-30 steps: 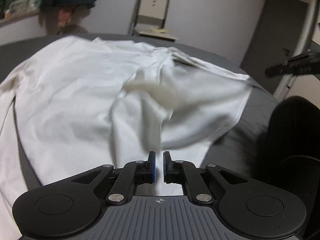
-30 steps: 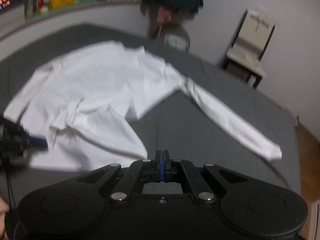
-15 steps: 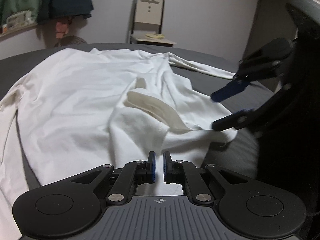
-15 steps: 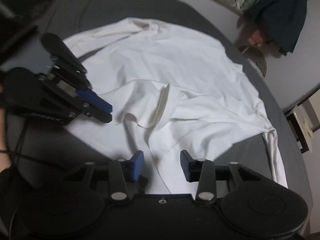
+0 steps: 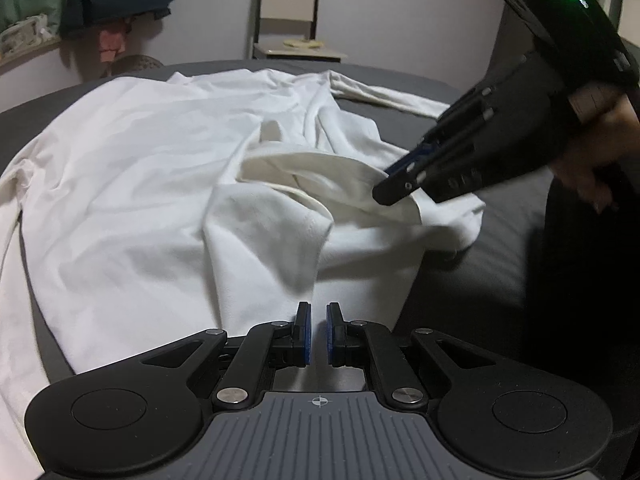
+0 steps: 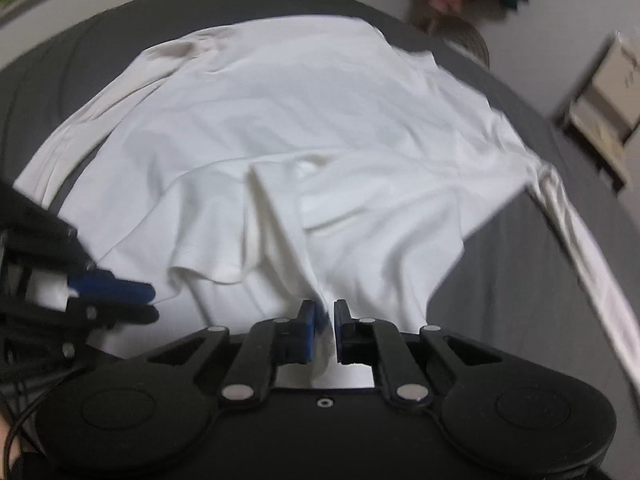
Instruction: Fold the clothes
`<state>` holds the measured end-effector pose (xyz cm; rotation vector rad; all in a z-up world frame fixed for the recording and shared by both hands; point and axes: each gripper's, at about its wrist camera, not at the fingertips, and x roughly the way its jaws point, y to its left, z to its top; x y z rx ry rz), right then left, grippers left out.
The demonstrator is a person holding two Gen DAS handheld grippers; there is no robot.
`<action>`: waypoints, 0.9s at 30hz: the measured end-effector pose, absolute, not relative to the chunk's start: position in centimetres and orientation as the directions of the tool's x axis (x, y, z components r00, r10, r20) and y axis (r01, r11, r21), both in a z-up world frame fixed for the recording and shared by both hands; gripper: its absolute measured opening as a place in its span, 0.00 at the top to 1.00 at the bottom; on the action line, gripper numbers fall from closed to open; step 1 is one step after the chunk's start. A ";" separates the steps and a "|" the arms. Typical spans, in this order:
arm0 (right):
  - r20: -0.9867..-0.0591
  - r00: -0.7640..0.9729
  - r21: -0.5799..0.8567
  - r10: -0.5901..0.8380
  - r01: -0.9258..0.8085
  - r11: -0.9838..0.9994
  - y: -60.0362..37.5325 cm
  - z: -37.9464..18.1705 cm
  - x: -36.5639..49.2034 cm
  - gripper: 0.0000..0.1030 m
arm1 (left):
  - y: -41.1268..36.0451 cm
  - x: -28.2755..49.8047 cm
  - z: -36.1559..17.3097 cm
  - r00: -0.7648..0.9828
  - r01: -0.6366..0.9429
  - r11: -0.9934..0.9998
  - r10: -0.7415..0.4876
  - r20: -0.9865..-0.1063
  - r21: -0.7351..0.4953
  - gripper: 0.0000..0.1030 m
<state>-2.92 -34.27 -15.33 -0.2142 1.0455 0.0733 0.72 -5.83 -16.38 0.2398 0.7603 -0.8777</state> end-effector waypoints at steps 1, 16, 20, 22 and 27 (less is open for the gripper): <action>-0.869 0.494 -0.138 -0.038 -0.167 0.976 -34.2 -15.5 -2.9 0.88 | -5.9 0.6 -16.4 0.397 0.773 0.626 -0.605 -0.690 -0.105 0.95; -0.791 0.604 -0.197 -0.091 -0.111 0.974 -34.8 -12.6 -4.3 0.95 | -4.2 -0.6 -13.9 0.514 0.740 0.673 -0.589 -0.624 -0.026 0.95; -0.698 0.702 -0.179 -0.143 0.021 0.984 -38.4 -7.8 -7.0 0.95 | -3.9 -0.5 -13.5 0.546 0.723 0.691 -0.574 -0.611 -0.003 0.95; -0.673 0.717 -0.170 -0.184 0.092 0.981 -40.7 -6.4 -8.7 0.95 | -4.1 -0.6 -13.4 0.552 0.724 0.689 -0.570 -0.609 0.011 0.95; -0.655 0.700 -0.145 -0.286 0.255 0.956 -46.5 -4.9 -13.1 0.95 | -4.9 -1.5 -13.2 0.587 0.740 0.663 -0.551 -0.594 0.116 0.95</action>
